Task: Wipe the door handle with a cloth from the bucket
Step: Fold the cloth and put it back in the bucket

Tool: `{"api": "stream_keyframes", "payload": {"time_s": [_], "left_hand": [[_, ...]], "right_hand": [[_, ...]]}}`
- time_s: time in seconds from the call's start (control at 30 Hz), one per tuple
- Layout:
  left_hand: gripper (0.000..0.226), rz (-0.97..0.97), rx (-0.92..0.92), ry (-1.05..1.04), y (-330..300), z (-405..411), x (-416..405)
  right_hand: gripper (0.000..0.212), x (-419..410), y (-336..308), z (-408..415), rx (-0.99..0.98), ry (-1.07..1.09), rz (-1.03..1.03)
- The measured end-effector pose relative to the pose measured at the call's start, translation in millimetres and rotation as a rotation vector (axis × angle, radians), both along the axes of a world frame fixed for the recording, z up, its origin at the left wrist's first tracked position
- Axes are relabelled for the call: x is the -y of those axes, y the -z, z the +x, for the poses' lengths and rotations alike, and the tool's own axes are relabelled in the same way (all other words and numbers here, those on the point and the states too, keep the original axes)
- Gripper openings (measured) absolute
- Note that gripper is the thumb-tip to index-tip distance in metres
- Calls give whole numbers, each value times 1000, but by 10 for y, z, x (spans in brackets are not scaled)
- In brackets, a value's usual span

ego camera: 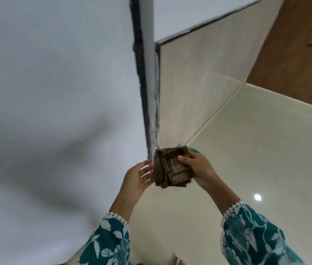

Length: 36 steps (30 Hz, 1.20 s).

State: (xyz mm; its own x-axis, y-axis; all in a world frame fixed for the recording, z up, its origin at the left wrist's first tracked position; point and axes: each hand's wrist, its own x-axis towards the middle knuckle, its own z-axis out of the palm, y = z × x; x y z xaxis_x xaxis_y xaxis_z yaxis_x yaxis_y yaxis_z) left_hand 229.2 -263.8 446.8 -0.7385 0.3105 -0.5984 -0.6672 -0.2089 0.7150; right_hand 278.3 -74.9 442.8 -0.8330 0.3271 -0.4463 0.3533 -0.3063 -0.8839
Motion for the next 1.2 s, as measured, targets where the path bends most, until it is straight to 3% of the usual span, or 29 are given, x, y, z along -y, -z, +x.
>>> {"api": "stream_keyframes", "payload": {"time_s": [0.47,0.73,0.9,1.2], "left_hand": [[23,-55,224,121,959,-924,-1882],[29,-100,242,120,1570,-1772,-2832],[26,-176,245,102,2459,-2063,-3161],[21,-208,259,-86,4879,-2629,-3446]], "right_hand": [[17,-2180,856,-452,235,292,91],[18,-2933,1580,-1300,396,240,110],[16,-3179,2734,-1814,518,190,185],[33,-3091,5840,-2651,667,29,294]]}}
